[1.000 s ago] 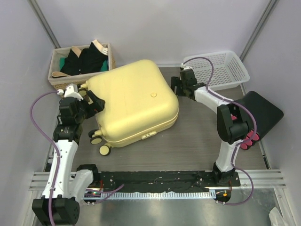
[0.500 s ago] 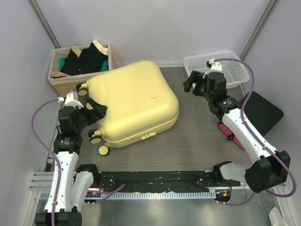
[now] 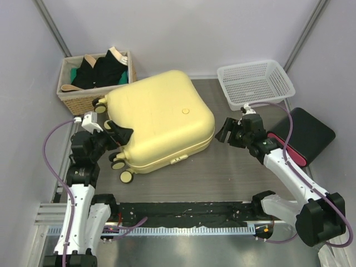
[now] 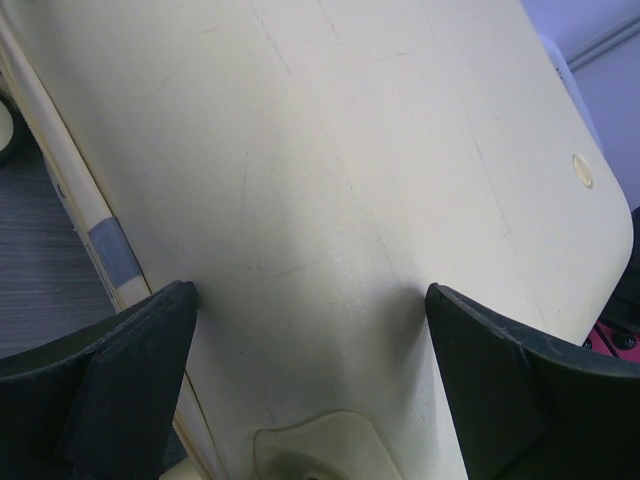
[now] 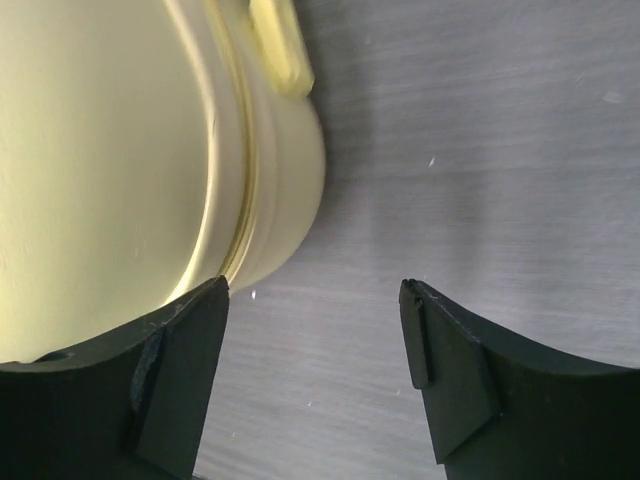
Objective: Open, take out, and arrange the luggage
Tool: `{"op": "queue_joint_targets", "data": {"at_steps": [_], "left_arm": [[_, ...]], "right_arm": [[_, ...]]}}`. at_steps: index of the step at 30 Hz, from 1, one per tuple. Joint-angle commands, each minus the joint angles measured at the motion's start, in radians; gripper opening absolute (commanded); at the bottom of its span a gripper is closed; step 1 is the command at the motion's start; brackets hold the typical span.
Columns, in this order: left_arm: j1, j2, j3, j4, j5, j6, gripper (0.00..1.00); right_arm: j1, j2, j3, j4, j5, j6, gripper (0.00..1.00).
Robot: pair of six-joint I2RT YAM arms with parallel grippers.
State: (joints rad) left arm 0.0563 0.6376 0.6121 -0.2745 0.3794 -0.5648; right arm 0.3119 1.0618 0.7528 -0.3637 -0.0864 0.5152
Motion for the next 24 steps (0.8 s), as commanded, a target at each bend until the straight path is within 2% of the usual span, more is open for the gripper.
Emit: {"op": "queue_joint_targets", "data": {"at_steps": [1, 5, 9, 15, 18, 20, 22, 24], "left_arm": [[-0.134, 0.051, -0.043, 0.024, 0.207, -0.058, 1.0], [-0.281, 0.088, -0.045, 0.075, 0.145, -0.067, 1.0], [-0.366, 0.122, -0.045, 0.129, 0.128, -0.072, 1.0], [-0.46, 0.18, -0.037, 0.202, 0.13, -0.081, 1.0], [-0.501, 0.201, -0.029, 0.227, 0.127, -0.078, 1.0], [-0.512, 0.2, -0.02, 0.207, 0.116, -0.061, 1.0], [-0.512, 0.183, 0.023, 0.149, 0.041, -0.003, 1.0], [-0.513, 0.162, 0.093, 0.028, -0.031, 0.051, 1.0]], "right_arm": [[0.013, -0.005, -0.07, 0.08, -0.116, 0.12, 0.75], [0.042, 0.004, -0.135, 0.186, -0.147, 0.184, 0.75], [0.044, 0.062, -0.127, 0.259, -0.113, 0.194, 0.75], [0.032, 0.248, 0.032, 0.279, 0.029, 0.122, 0.76], [0.013, 0.34, 0.101, 0.293, 0.048, 0.097, 0.77], [-0.002, 0.372, 0.132, 0.299, 0.065, 0.082, 0.77], [-0.016, 0.409, 0.174, 0.304, 0.077, 0.071, 0.76], [-0.037, 0.428, 0.215, 0.305, 0.079, 0.052, 0.76]]}}
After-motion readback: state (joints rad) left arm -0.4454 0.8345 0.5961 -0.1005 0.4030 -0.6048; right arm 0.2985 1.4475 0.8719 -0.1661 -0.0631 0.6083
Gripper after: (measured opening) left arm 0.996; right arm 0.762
